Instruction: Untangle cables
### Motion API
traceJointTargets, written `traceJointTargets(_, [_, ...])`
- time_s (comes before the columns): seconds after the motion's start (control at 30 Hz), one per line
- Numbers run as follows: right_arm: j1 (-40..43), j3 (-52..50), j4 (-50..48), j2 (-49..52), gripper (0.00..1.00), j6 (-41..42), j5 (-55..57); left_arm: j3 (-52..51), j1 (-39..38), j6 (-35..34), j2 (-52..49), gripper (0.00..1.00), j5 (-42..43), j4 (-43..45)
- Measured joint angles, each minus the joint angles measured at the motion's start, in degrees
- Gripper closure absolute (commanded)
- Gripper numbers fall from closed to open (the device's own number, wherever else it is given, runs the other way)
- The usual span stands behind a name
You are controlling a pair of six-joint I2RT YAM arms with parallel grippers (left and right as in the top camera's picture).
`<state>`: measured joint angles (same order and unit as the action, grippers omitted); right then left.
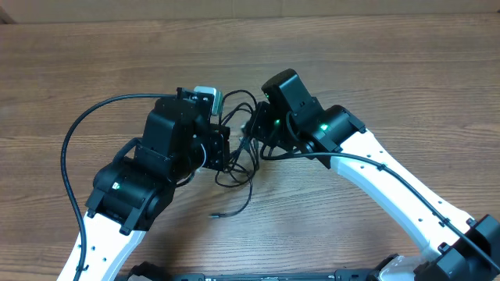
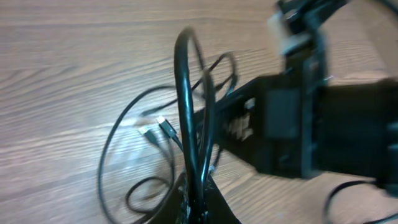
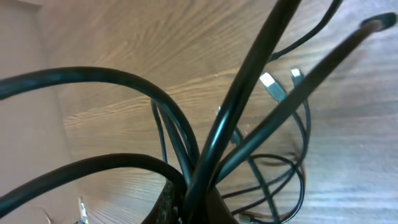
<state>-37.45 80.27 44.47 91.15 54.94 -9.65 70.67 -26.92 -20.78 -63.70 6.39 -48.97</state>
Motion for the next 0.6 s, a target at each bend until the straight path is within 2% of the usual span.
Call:
traceJointTargets(0.27, [3.13,0.00,-5.29,-0.94,0.96,-0.96,-1.55,0.00,0.00,-0.15,0.07,0.96,-4.22,-0.81])
traceJointTargets(0.6, [12.83,-0.02,-6.08,-13.20,0.96,-1.27,-11.30,0.55,-0.02,-1.22,-2.19,0.96,-5.29,-0.85])
